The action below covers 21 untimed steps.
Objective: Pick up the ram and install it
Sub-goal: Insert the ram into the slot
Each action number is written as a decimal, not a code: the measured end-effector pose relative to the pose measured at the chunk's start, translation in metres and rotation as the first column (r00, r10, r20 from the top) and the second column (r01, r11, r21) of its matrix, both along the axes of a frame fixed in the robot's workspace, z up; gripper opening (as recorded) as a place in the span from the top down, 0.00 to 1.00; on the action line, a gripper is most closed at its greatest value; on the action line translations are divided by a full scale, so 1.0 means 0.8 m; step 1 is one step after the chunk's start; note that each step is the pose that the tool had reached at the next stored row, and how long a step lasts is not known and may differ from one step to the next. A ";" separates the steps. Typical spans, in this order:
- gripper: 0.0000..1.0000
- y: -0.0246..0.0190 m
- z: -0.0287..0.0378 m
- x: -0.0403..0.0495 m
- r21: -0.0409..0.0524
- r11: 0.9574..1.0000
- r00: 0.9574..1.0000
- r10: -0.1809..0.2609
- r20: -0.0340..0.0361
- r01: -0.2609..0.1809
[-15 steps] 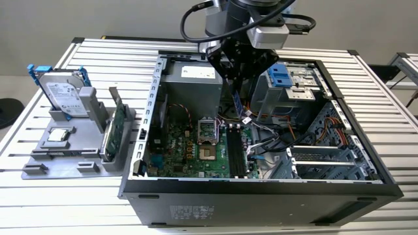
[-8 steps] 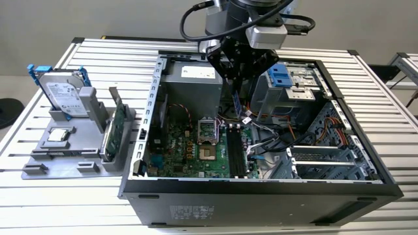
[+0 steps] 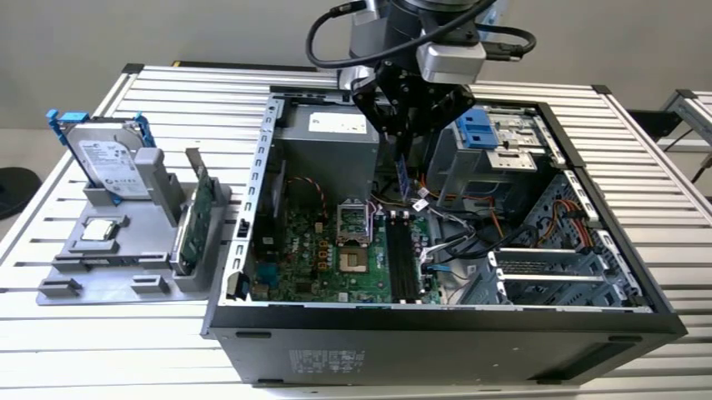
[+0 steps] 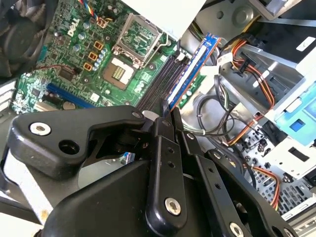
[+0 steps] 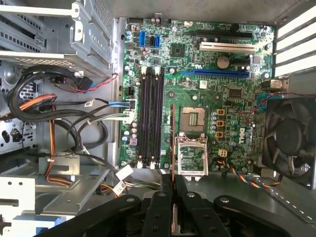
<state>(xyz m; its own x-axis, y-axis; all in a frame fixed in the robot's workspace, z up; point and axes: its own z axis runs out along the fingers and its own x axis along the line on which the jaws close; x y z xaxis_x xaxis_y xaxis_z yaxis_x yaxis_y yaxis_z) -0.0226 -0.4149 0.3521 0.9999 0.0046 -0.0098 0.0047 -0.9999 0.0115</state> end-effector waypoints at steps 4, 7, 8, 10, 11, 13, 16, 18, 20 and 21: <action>1.00 0.0000 -0.0001 0.000 0.000 1.000 1.000 -0.010 0.000 0.010; 1.00 0.0000 -0.0001 0.000 0.000 1.000 1.000 -0.012 0.000 0.012; 1.00 0.0000 -0.0001 0.000 0.000 1.000 1.000 -0.012 0.000 0.012; 1.00 0.0000 -0.0002 0.000 0.000 1.000 1.000 -0.012 0.000 0.012; 1.00 0.0000 -0.0006 0.000 0.000 1.000 1.000 -0.012 0.000 0.012; 1.00 0.0000 -0.0015 0.001 0.000 1.000 1.000 -0.012 0.000 0.012; 1.00 0.0000 -0.0035 0.003 0.000 1.000 1.000 -0.012 0.000 0.012; 1.00 0.0000 -0.0047 0.005 0.000 1.000 1.000 -0.013 0.000 0.013; 1.00 0.0000 -0.0074 0.008 0.000 1.000 1.000 -0.012 0.000 0.012; 1.00 0.0000 -0.0083 0.008 0.000 1.000 1.000 -0.012 0.000 0.012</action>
